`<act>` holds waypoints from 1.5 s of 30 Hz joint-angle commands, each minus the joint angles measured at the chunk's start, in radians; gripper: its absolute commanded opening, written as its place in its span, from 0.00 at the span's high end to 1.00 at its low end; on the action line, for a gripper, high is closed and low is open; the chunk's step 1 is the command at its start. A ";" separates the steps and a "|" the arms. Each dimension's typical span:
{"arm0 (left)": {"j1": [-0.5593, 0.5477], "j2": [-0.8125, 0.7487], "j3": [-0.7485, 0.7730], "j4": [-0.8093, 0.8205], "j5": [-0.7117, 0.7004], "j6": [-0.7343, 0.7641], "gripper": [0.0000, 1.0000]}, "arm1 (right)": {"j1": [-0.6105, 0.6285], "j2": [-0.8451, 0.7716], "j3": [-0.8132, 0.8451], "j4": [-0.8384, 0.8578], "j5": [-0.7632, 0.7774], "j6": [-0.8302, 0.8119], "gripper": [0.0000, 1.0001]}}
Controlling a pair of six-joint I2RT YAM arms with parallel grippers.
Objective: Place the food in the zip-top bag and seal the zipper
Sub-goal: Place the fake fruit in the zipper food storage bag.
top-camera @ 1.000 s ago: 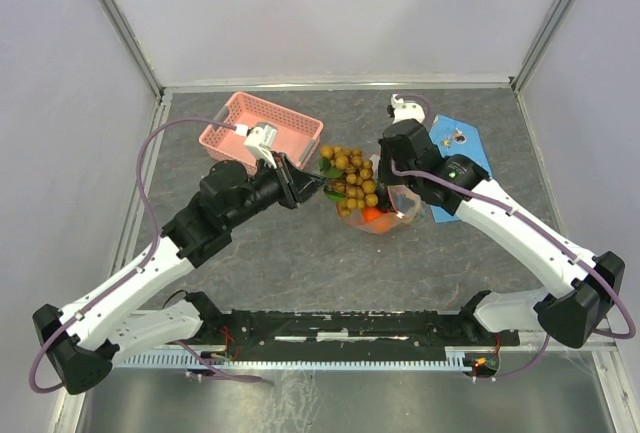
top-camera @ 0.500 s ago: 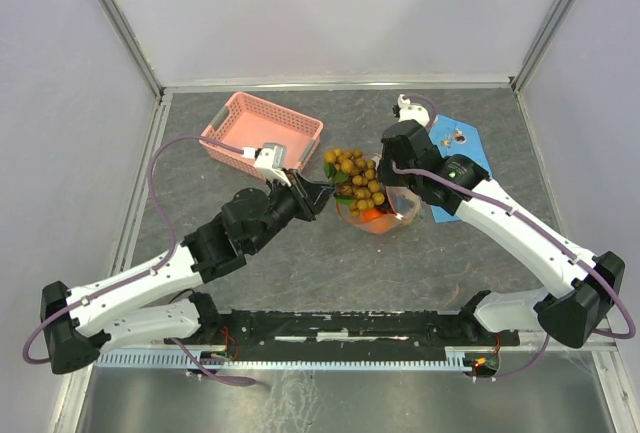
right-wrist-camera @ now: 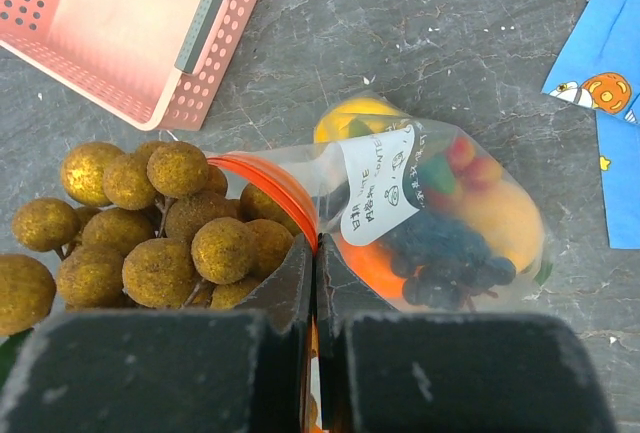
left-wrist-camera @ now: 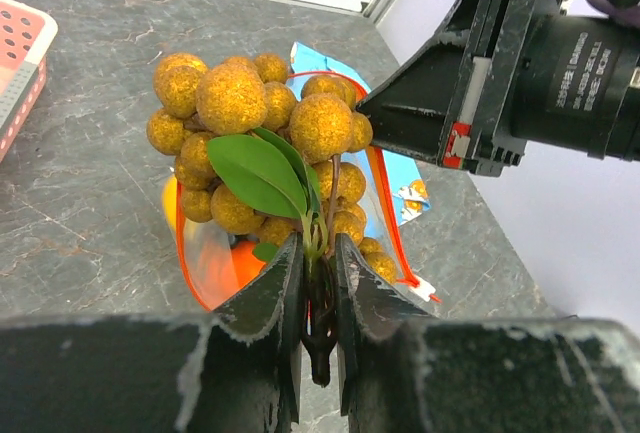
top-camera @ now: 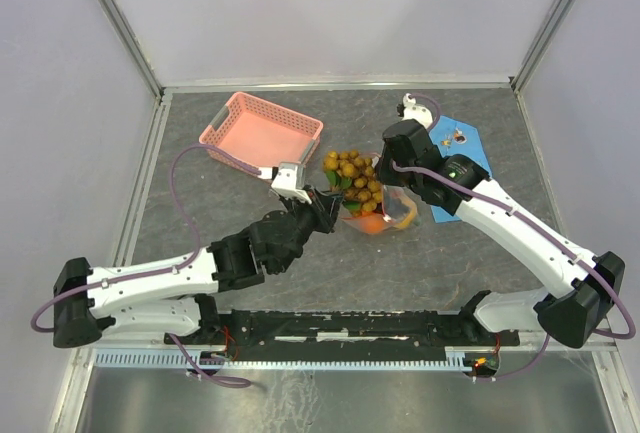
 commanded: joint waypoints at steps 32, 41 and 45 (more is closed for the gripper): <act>-0.144 0.028 -0.025 0.147 0.224 0.187 0.97 | -0.001 -0.088 -0.105 0.222 -0.108 -0.025 0.98; -0.055 0.018 -0.010 -0.013 0.096 0.024 0.97 | -0.001 -0.116 -0.125 0.234 -0.189 -0.057 0.98; -0.003 0.023 0.026 -0.109 0.033 -0.029 0.97 | -0.001 -0.127 -0.131 0.226 -0.209 -0.051 0.98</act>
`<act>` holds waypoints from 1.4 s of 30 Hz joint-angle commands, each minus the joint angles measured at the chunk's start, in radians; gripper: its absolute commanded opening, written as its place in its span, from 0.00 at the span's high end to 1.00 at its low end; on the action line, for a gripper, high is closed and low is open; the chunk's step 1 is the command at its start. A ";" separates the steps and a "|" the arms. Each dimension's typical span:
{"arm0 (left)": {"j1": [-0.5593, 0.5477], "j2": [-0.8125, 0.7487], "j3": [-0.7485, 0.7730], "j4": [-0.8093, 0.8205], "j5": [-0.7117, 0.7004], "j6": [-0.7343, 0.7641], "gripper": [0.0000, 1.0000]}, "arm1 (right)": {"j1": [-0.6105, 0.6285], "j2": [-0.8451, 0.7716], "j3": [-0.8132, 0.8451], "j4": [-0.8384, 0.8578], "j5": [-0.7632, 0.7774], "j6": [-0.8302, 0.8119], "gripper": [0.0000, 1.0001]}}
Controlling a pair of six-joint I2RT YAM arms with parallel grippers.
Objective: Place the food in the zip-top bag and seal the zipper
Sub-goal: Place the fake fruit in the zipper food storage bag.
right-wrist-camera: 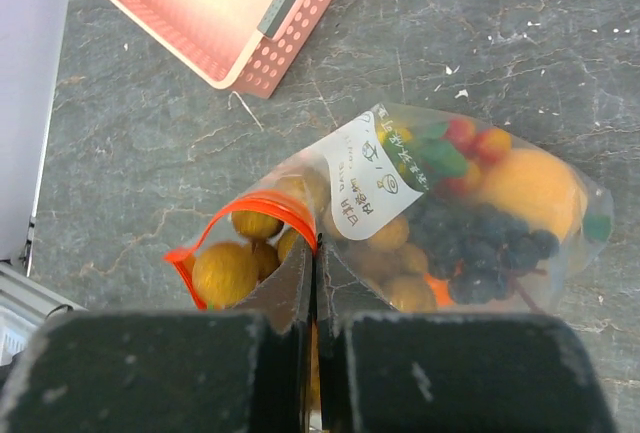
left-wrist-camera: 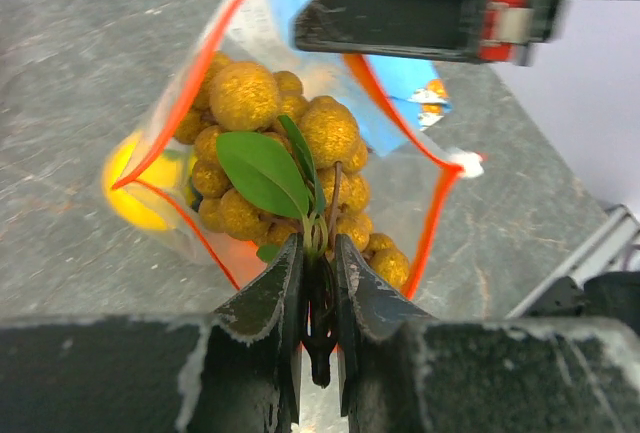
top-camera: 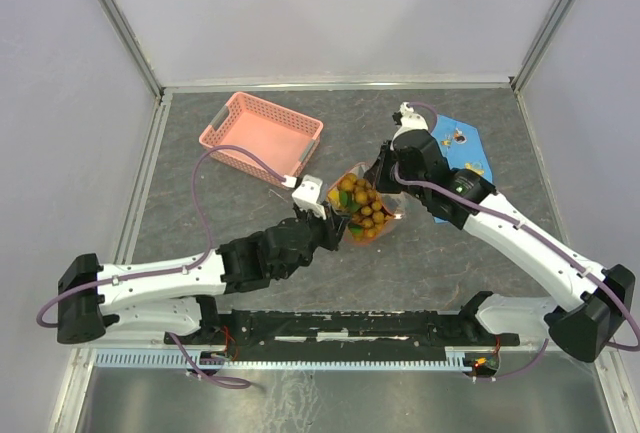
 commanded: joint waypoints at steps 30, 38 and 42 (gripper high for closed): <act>-0.016 0.223 0.094 0.131 -0.203 0.210 0.95 | 0.005 0.023 0.038 0.086 -0.039 0.134 0.98; -0.017 0.131 0.123 -0.044 -0.134 0.110 0.44 | -0.001 0.021 0.045 0.035 -0.004 0.081 0.98; -0.016 0.061 0.186 -0.182 -0.131 0.061 0.33 | -0.006 0.012 0.041 0.023 0.006 0.066 0.98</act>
